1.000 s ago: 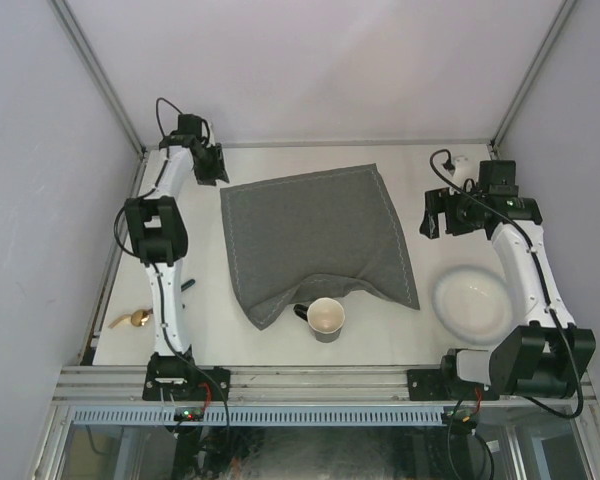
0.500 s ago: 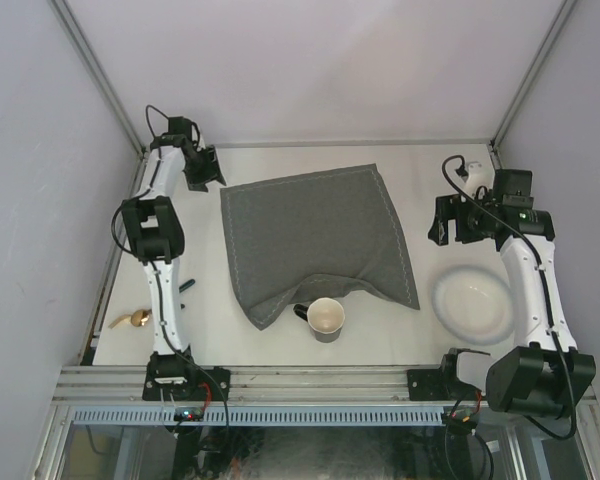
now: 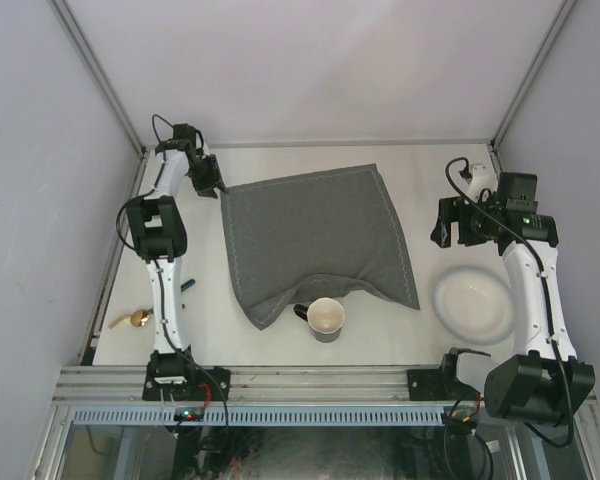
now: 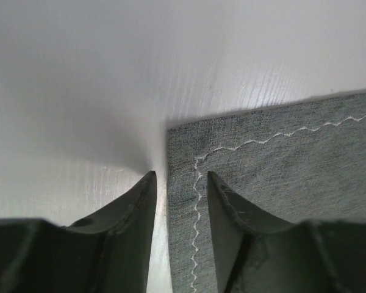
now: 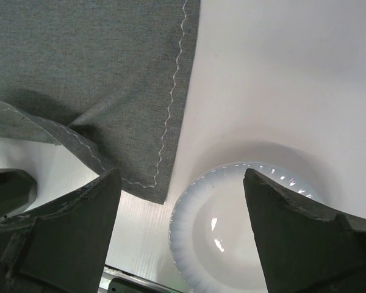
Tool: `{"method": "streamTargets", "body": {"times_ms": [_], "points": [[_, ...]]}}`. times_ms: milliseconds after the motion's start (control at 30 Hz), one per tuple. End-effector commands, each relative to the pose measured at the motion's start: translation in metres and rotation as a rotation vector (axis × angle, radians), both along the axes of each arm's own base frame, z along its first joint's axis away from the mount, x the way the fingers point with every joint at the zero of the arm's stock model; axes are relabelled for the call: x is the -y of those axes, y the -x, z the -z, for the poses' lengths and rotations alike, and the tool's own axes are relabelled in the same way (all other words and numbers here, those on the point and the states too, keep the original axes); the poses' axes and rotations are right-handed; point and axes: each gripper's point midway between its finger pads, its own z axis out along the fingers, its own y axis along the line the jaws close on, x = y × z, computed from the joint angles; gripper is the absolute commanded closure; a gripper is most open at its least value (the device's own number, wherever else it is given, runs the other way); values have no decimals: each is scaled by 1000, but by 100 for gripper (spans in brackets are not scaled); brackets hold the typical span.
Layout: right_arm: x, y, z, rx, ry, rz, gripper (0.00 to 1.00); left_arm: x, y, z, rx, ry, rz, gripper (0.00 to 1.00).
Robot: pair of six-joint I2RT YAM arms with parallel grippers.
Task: Set the dinner table for one person
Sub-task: Flatten out the napkin at the center of the board.
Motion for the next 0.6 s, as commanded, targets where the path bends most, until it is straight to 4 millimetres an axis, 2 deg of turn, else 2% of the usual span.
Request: {"method": "streamTargets", "body": {"times_ms": [0, 200, 433, 567], "points": [[-1, 2, -8, 35, 3, -12, 19, 3, -15, -21, 63, 15, 12, 65], [0, 3, -10, 39, 8, -4, 18, 13, -15, -14, 52, 42, 27, 88], [3, 5, -11, 43, 17, 2, 18, 22, -17, -14, 61, 53, 45, 99], [4, 5, -10, 39, 16, 8, 18, 21, -19, -18, 78, 36, 45, 100]]}}
